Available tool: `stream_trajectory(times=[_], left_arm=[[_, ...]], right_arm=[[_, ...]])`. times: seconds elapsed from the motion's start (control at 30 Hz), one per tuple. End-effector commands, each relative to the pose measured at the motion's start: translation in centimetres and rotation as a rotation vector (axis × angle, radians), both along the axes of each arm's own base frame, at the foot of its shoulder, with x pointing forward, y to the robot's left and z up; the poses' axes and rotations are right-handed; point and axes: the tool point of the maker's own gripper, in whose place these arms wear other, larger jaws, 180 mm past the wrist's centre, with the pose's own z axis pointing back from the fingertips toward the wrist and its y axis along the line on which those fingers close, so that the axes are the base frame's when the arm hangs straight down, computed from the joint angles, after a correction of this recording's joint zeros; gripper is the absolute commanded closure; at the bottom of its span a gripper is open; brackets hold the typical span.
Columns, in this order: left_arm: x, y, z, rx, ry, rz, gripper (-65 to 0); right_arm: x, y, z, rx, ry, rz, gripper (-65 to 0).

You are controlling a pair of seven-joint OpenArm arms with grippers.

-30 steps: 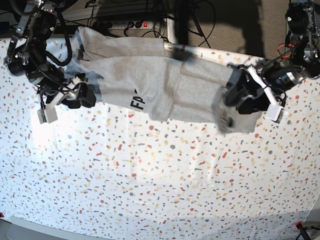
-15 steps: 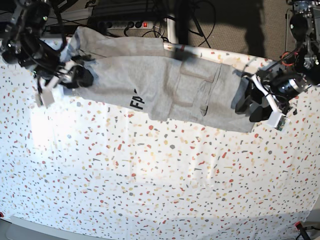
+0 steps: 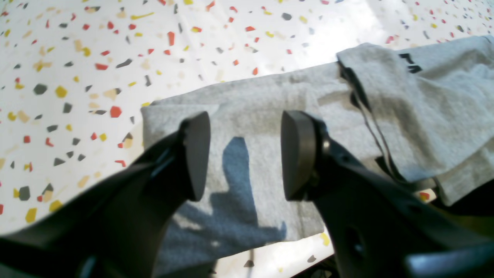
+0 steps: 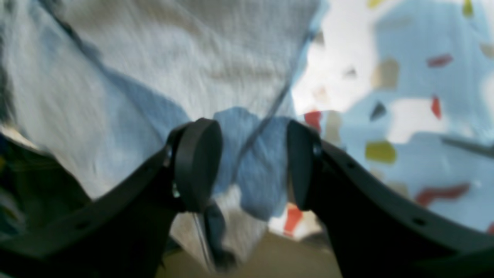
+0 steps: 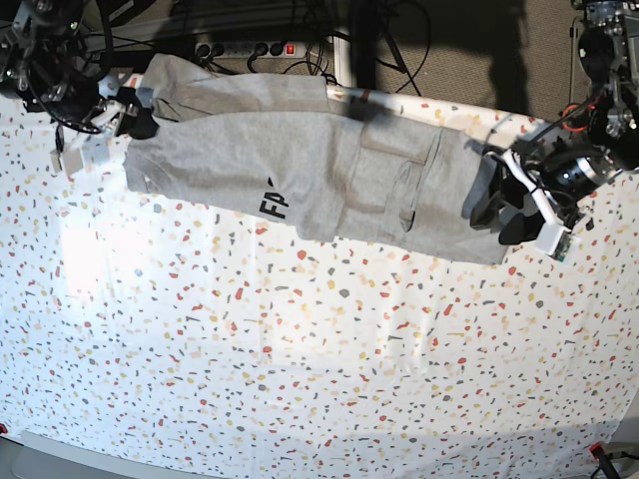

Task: Fold the T-shirt properly
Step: 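Grasp the other end of the folded strip with the left gripper and fold inward, then fold the strip end over toward the left gripper with the right gripper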

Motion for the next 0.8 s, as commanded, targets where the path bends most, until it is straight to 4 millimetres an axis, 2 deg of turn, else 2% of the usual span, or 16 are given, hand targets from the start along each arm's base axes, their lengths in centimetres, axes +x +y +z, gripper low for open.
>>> stream_trajectory(times=[0.0,0.1,0.27,0.37,0.43,0.53,0.57,0.63,0.77], left_arm=[[0.6,0.0,1.5,-0.017,-0.055,-0.005,-29.2],[0.6,0.0,1.5,-0.017,-0.055,-0.005,-29.2],[0.6,0.0,1.5,-0.017,-0.055,-0.005,-29.2],[0.6,0.0,1.5,-0.017,-0.054,-0.005,-29.2],[0.6,0.0,1.5,-0.016,-0.054,-0.005,-29.2],[0.6,0.0,1.5,-0.016,-0.054,-0.005,-29.2],[0.6,0.0,1.5,-0.016,-0.054,-0.005,-29.2],[0.6,0.0,1.5,-0.017,-0.054,-0.005,-29.2],[0.6,0.0,1.5,-0.016,-0.054,-0.005,-29.2]], right_arm=[[0.3,-0.5,0.1,-0.015,-0.002,0.002,-32.1],[0.4,0.4,-0.2,0.021,0.002,-0.002,-32.1],[-0.4,3.6,-0.7,0.125,0.034,0.029,-32.1],[-0.3,4.3,-0.9,0.140,0.032,0.031,-30.2],[0.1,4.2,-0.7,0.140,0.008,0.019,-20.8],[0.9,3.7,-0.2,0.136,-0.040,-0.006,-2.3],[1.4,3.3,0.1,0.131,-0.067,-0.019,0.0],[2.5,2.2,1.1,0.111,-0.133,-0.047,0.0],[5.1,-1.4,3.4,-0.017,-0.227,-0.050,0.0]])
